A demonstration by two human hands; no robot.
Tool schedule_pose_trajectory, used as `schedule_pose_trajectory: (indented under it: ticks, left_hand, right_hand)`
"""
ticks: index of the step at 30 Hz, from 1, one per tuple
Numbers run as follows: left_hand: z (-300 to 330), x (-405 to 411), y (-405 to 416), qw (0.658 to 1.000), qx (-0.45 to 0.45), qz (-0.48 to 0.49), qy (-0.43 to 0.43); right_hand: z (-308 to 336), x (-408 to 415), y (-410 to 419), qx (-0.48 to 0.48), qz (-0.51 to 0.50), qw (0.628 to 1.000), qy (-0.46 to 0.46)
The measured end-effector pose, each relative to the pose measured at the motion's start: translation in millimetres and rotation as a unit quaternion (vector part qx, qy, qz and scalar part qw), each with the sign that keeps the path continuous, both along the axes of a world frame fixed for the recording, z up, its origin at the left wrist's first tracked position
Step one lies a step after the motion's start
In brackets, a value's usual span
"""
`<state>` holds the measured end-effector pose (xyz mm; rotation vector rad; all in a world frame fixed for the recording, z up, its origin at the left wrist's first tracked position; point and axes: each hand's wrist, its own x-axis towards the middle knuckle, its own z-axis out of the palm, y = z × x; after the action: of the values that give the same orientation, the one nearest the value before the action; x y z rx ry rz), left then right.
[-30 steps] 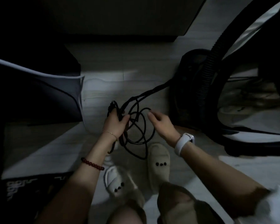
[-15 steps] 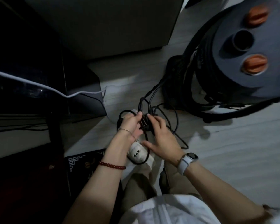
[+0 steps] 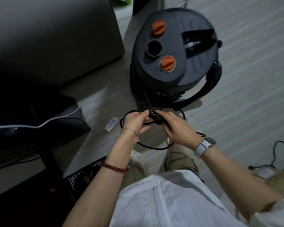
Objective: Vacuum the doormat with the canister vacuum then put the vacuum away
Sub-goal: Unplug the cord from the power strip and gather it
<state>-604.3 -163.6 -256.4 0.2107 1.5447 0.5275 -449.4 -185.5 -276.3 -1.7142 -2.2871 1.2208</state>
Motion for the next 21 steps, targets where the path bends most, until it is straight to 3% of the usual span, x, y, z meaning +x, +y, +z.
schedule_pose_trajectory:
  ticks: [3, 5, 7, 9, 10, 13, 16, 18, 20, 21]
  left_hand:
    - [1.1, 50.0, 28.9, 0.987, 0.065, -0.082, 0.122]
    - [-0.1, 83.5, 48.5, 0.955, 0.135, -0.172, 0.202]
    - [-6.5, 114.6, 66.7, 0.887, 0.197, -0.332, 0.252]
    - [-17.7, 141.3, 80.4, 0.802, 0.221, -0.5, 0.239]
    - [-23.9, 152.0, 86.3, 0.777, 0.214, -0.544, 0.233]
    - [-33.8, 175.0, 109.2, 0.768, 0.195, -0.545, 0.274]
    - [-30.1, 194.9, 134.1, 0.693, 0.217, -0.6, 0.336]
    - [-23.1, 210.5, 150.2, 0.691, 0.225, -0.589, 0.353]
    - [-8.9, 235.4, 169.1, 0.739, 0.229, -0.541, 0.329]
    - [-1.1, 251.0, 181.7, 0.781, 0.236, -0.503, 0.286]
  right_hand:
    - [2.6, 58.0, 29.1, -0.032, 0.004, 0.999, -0.038]
    - [5.7, 95.1, 52.0, -0.058, 0.023, 0.997, -0.049]
    - [10.0, 127.4, 76.2, -0.071, 0.05, 0.995, -0.039]
    - [9.1, 156.2, 101.1, -0.078, 0.087, 0.993, -0.031]
    - [7.0, 168.5, 113.1, -0.08, 0.106, 0.99, -0.037]
    - [1.8, 199.8, 147.4, -0.073, 0.124, 0.988, -0.056]
    - [10.3, 228.9, 177.2, -0.063, 0.077, 0.993, -0.059]
    - [16.2, 248.2, 193.9, -0.056, 0.003, 0.997, -0.045]
    - [18.2, 264.9, 208.3, -0.054, -0.132, 0.99, -0.005]
    - [17.7, 272.3, 214.5, -0.045, -0.222, 0.973, 0.029]
